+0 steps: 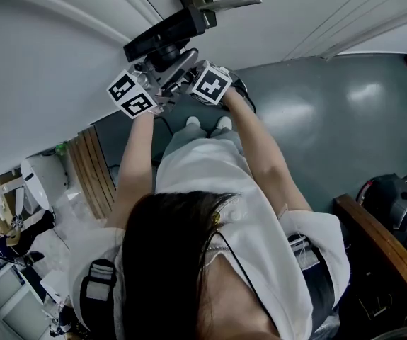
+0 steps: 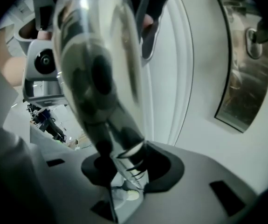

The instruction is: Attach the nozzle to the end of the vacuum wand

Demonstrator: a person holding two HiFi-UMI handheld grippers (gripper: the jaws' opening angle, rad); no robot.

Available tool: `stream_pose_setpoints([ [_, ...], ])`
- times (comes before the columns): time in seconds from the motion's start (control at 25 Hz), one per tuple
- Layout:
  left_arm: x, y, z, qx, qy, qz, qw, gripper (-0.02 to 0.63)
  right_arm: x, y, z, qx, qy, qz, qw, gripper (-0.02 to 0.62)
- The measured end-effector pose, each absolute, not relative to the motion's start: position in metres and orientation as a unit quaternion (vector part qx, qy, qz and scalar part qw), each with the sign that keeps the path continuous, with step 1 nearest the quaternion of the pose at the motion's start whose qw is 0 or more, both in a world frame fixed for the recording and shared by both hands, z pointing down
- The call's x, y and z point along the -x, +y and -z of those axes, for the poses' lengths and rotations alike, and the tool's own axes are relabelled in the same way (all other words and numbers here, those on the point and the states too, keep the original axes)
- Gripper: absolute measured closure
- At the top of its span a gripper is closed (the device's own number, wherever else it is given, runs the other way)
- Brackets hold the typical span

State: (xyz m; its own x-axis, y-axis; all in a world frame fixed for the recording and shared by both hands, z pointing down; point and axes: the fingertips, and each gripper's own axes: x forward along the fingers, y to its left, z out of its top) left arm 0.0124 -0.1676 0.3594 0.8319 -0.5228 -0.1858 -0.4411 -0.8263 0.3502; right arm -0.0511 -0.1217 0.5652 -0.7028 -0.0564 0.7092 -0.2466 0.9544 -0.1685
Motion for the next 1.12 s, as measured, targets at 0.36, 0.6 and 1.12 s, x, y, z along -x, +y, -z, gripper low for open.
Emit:
stream_pose_setpoints([
  [0.36, -0.008, -0.162, -0.378, -0.94, -0.308, 0.071, 0.128, 0.492, 0.062, -0.112, -0.572, -0.07, -0.909, -0.12, 0.393, 0.456],
  [0.6, -0.01, -0.166, -0.377, -0.941, -0.299, 0.076, 0.141, 0.492, 0.062, -0.114, -0.569, -0.066, -0.913, -0.119, 0.384, 0.456],
  [1.12, -0.007, -0.171, -0.375, -0.941, -0.258, 0.134, 0.171, 0.489, 0.054, -0.126, -0.564, -0.137, -0.938, -0.125, 0.292, 0.46],
])
